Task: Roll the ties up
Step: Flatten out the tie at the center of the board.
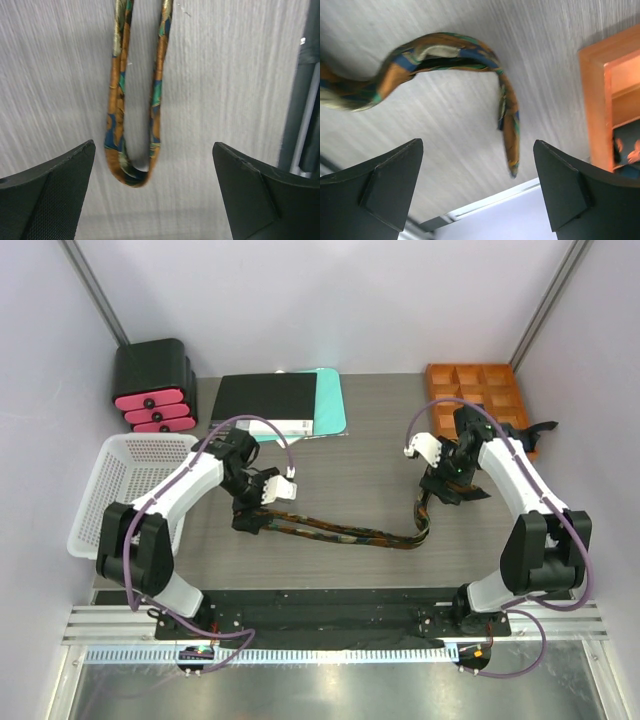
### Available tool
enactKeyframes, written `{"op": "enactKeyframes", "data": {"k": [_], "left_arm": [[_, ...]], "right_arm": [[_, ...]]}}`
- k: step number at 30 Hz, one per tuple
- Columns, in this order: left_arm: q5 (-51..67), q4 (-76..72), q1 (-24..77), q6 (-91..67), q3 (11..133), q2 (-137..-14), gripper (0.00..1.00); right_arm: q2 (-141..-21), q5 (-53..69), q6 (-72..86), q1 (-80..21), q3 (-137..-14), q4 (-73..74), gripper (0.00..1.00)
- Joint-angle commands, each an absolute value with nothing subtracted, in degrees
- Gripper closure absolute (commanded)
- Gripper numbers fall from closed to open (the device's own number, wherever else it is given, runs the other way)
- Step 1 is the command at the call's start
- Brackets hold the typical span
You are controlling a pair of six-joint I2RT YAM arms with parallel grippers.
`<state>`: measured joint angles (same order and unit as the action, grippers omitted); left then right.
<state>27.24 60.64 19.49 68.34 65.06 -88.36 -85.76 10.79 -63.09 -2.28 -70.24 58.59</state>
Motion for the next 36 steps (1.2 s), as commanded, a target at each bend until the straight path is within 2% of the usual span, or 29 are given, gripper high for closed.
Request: {"op": "enactKeyframes", "data": {"k": [1, 7, 10, 11, 12, 13, 19, 21, 24, 25, 26, 28, 31, 36], "left_arm": [[28.30, 56.70, 19.60, 73.83, 65.74, -90.43, 0.00], [27.42, 51.95, 19.69, 73.04, 63.64, -91.14, 0.00], [27.60, 48.88, 19.60, 73.65, 61.79, -90.18, 0.00], [27.77, 48.08, 19.69, 74.00, 60.83, -89.91, 0.00], [27.69, 47.99, 19.86, 74.70, 60.56, -89.74, 0.00], [27.69, 47.99, 19.95, 75.58, 60.21, -89.82, 0.00], [26.28, 47.82, 20.74, 77.08, 58.54, -92.28, 0.02], [24.79, 47.72, 20.83, 76.55, 58.54, -92.90, 0.10], [22.77, 51.05, 20.74, 75.33, 59.76, -93.43, 0.51], [22.33, 53.94, 20.74, 75.15, 60.90, -93.51, 0.75], [21.72, 55.44, 20.83, 74.62, 61.34, -93.60, 0.82], [21.18, 60.35, 20.66, 74.09, 62.75, -93.34, 0.92], [22.58, 65.20, 20.66, 74.45, 64.85, -93.25, 1.00], [25.66, 76.01, 20.66, 72.25, 72.05, -103.16, 1.00]], "right_arm": [[-87.80, 6.60, -68.99, -2.46, -67.42, 49.14, 0.04], [-90.96, 5.28, -69.96, -1.85, -63.30, 44.31, 0.12], [-91.23, 4.13, -70.05, -1.67, -60.12, 40.35, 0.25], [-91.49, 3.87, -70.05, -1.67, -59.68, 39.82, 0.40], [-91.67, 3.35, -69.61, -1.50, -59.42, 39.55, 0.48], [-92.10, 2.99, -69.17, -1.49, -59.33, 39.64, 0.62], [-91.06, 2.99, -70.22, -0.70, -60.29, 48.15, 0.94], [-89.39, 2.99, -71.45, 0.78, -59.77, 52.63, 0.99], [-87.11, 2.81, -76.71, 3.15, -59.59, 61.15, 0.99], [-86.93, 2.12, -80.21, 4.12, -59.50, 63.35, 0.99], [-86.66, 1.59, -81.90, 5.09, -59.41, 67.55, 0.99], [-86.66, 0.27, -85.50, 8.25, -58.54, 70.74, 0.99], [-89.02, -5.09, -91.39, 12.81, -58.97, 73.82, 0.99], [-99.38, -9.31, -90.98, 14.06, -63.18, 75.41, 0.99]]}}
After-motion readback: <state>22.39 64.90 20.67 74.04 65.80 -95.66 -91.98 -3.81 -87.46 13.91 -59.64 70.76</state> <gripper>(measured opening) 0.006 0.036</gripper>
